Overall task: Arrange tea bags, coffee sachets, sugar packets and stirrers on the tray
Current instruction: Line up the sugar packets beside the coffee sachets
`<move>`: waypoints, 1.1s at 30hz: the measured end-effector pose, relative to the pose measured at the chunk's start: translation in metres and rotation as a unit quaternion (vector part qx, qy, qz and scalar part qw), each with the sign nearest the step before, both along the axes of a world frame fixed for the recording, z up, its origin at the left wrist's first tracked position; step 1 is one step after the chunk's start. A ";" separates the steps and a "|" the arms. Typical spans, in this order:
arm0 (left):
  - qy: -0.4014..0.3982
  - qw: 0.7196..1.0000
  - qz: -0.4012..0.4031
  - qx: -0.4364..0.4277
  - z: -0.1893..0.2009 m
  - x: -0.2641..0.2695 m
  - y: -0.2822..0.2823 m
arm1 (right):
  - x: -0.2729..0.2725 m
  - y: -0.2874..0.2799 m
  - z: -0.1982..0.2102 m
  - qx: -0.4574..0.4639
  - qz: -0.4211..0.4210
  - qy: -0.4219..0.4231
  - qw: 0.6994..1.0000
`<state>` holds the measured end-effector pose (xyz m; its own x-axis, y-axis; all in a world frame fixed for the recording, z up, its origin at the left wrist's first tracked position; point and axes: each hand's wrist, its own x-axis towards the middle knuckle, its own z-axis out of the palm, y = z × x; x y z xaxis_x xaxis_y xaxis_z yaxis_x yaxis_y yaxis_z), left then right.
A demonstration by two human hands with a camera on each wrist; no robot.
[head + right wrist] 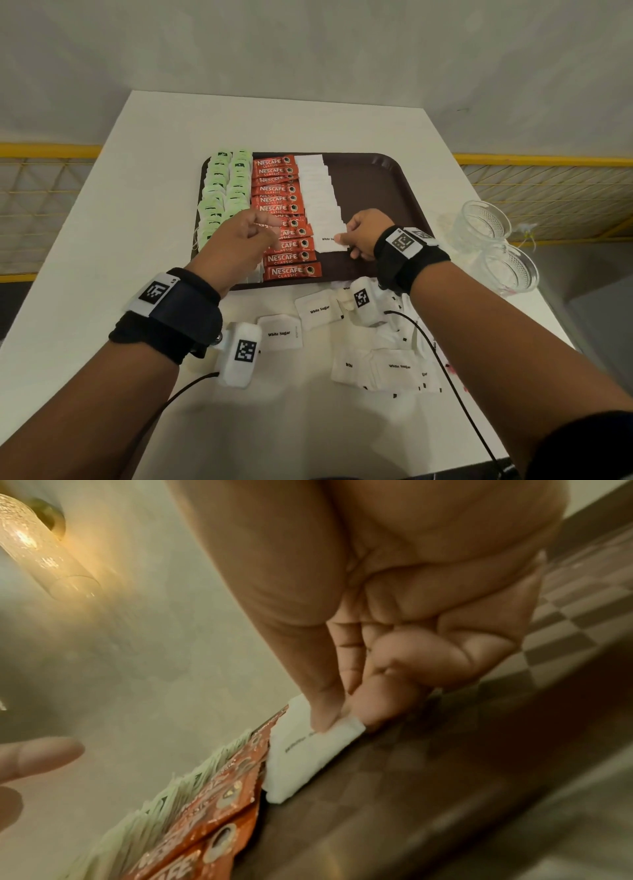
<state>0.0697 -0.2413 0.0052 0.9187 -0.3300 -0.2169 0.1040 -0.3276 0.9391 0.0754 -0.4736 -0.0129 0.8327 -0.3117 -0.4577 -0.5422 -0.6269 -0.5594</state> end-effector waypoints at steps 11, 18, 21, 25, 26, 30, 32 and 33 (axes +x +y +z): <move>-0.071 0.993 -0.068 0.058 0.014 -0.035 -0.023 | -0.068 -0.035 0.050 -0.110 0.098 -0.079 0.986; -0.172 0.951 -0.195 0.166 0.007 -0.061 -0.068 | -0.139 -0.059 0.034 -0.152 0.184 -0.035 0.971; -0.211 0.904 -0.264 0.261 -0.005 -0.070 -0.084 | -0.153 -0.055 0.016 -0.168 0.203 -0.021 0.965; -0.231 0.859 -0.282 0.358 -0.016 -0.081 -0.103 | -0.156 -0.046 0.001 -0.202 0.182 -0.034 0.962; -0.233 0.854 -0.279 0.373 -0.018 -0.083 -0.106 | -0.156 -0.043 0.000 -0.203 0.172 -0.037 0.963; -0.252 0.850 -0.253 0.388 -0.026 -0.089 -0.114 | -0.151 -0.032 -0.002 -0.186 0.159 -0.049 0.968; -0.246 0.869 -0.236 0.358 -0.028 -0.092 -0.115 | -0.146 -0.028 -0.005 -0.172 0.139 -0.055 0.974; -0.238 0.880 -0.226 0.343 -0.028 -0.093 -0.116 | -0.145 -0.027 -0.006 -0.160 0.119 -0.056 0.978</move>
<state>-0.0232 -0.3568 -0.0228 0.7681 -0.6264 -0.1331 -0.5343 -0.7415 0.4058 -0.0692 -0.5003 -0.0186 0.9386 -0.2150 -0.2697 -0.3057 -0.8808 -0.3617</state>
